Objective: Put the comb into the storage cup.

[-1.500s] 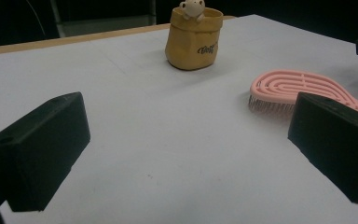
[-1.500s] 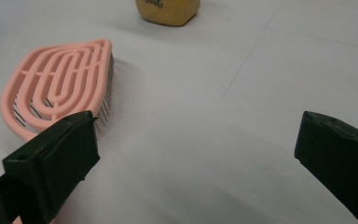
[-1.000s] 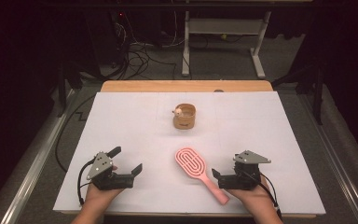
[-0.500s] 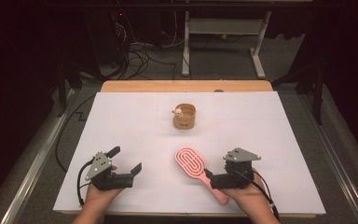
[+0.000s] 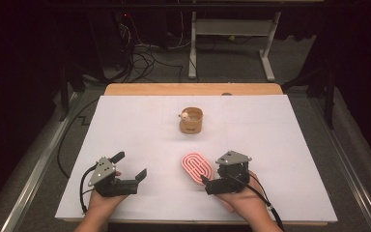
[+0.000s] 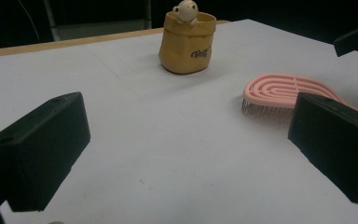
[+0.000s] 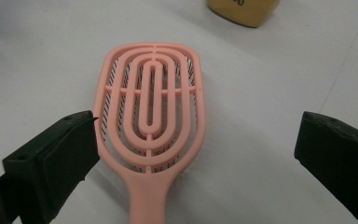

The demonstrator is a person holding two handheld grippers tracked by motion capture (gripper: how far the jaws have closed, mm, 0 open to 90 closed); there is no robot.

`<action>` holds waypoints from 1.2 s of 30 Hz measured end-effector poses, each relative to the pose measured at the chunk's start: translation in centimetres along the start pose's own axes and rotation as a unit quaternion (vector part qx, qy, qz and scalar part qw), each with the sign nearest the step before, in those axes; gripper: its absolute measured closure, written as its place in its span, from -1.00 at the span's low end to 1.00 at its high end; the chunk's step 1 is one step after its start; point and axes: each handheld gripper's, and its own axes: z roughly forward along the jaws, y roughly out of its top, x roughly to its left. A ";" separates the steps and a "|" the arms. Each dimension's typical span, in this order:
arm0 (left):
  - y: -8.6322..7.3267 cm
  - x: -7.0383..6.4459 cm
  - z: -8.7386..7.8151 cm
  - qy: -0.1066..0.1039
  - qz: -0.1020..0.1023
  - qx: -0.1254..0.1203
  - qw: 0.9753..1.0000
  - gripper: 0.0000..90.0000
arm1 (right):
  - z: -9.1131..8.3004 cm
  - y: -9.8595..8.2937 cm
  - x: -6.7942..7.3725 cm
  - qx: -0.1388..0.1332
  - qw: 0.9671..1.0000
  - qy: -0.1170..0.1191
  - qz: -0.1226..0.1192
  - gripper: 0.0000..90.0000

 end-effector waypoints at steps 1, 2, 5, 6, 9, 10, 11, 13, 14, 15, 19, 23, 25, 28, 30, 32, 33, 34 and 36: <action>0.0 0.0 0.0 0.000 -0.001 -0.001 1.000 -1.00 | 0.2 0.1 0.1 0.001 1.000 0.003 0.002 -1.00; 0.0 0.0 0.1 0.001 -0.001 -0.001 1.000 -1.00 | 0.3 0.2 0.1 0.003 1.000 0.005 0.003 -1.00; -0.1 0.1 0.1 0.000 0.000 0.002 1.000 -1.00 | 0.8 0.6 0.5 0.008 1.000 0.006 0.000 -1.00; -0.1 0.0 0.1 0.000 -0.001 0.001 1.000 -1.00 | 1.0 0.7 0.6 0.011 1.000 0.007 -0.001 -1.00; 0.0 0.0 0.0 -0.001 0.001 -0.001 1.000 -1.00 | 1.5 1.1 0.9 0.022 1.000 0.012 -0.002 -1.00; 0.0 0.0 0.0 0.000 0.002 -0.001 1.000 -1.00 | 1.7 1.2 0.9 0.027 1.000 0.013 -0.003 -1.00; 0.0 0.0 0.0 0.000 0.002 0.000 1.000 -1.00 | 1.9 1.2 1.0 0.030 0.999 0.013 -0.004 -1.00; 0.0 0.0 0.1 0.001 0.000 0.000 1.000 -1.00 | 2.3 1.4 1.1 0.043 0.999 0.008 0.004 -1.00; -0.1 0.0 0.1 0.001 0.000 0.000 1.000 -1.00 | 2.5 1.5 1.1 0.044 0.999 0.009 0.005 -1.00; -0.1 0.1 0.1 0.001 -0.001 0.001 1.000 -1.00 | 2.7 1.6 1.1 0.045 0.999 0.010 0.007 -1.00; -0.1 0.1 0.0 0.002 0.000 -0.001 1.000 -1.00 | 3.1 2.0 1.5 0.049 0.999 0.013 0.004 -1.00; -0.1 0.1 0.0 0.003 -0.002 -0.001 1.000 -1.00 | 3.4 2.2 1.9 0.048 0.999 0.017 -0.002 -1.00; -0.1 0.0 0.0 0.002 -0.001 0.000 1.000 -1.00 | 3.5 2.3 2.0 0.050 0.999 0.018 0.001 -1.00; -0.1 0.0 0.0 0.002 0.000 -0.001 1.000 -1.00 | 3.6 2.4 2.2 0.050 0.999 0.016 0.005 -1.00; -0.1 0.0 0.0 0.002 0.000 -0.001 1.000 -1.00 | 3.8 2.4 2.1 0.053 0.998 0.017 0.000 -1.00; 0.0 0.1 -0.1 0.003 0.000 -0.002 1.000 -1.00 | 4.1 2.4 2.2 0.061 0.998 0.017 -0.001 -1.00; 0.0 0.1 -0.1 0.003 -0.002 -0.004 1.000 -1.00 | 4.2 2.4 2.3 0.066 0.998 0.016 0.002 -1.00; 0.0 0.1 -0.2 0.004 -0.002 -0.005 1.000 -1.00 | 4.3 2.4 2.3 0.067 0.998 0.017 0.004 -1.00; 0.0 0.2 -0.2 0.004 -0.002 -0.004 1.000 -1.00 | 4.5 2.5 2.4 0.067 0.998 0.014 0.001 -1.00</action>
